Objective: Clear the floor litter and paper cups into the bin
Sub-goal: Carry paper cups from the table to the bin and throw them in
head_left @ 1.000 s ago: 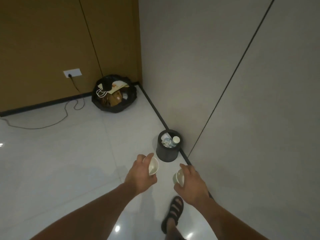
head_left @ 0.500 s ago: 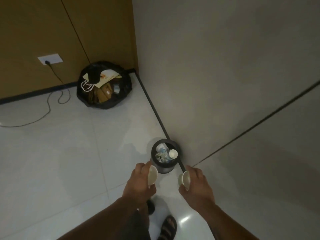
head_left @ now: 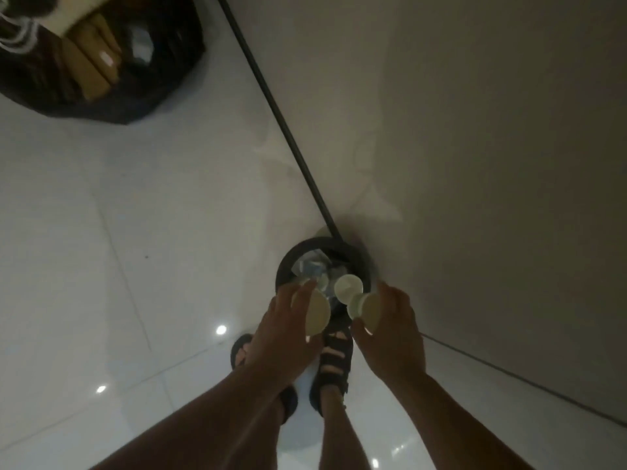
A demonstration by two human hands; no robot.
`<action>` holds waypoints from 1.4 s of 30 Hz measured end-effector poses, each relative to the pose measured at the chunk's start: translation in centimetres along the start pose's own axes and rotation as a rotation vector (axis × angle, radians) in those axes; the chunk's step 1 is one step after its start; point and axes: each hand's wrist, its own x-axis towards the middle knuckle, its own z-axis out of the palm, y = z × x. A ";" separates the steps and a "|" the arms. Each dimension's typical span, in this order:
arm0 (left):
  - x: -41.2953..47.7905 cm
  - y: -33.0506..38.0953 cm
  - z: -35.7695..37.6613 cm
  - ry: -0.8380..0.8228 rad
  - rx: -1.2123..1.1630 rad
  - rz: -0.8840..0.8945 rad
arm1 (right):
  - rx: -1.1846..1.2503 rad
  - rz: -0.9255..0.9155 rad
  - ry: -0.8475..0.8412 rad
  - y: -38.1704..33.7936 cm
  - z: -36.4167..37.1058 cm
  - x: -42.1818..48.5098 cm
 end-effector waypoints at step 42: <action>-1.9 -7.0 -1.1 -0.138 0.514 -0.098 | -0.379 -0.326 -0.181 -1.8 2.4 1.3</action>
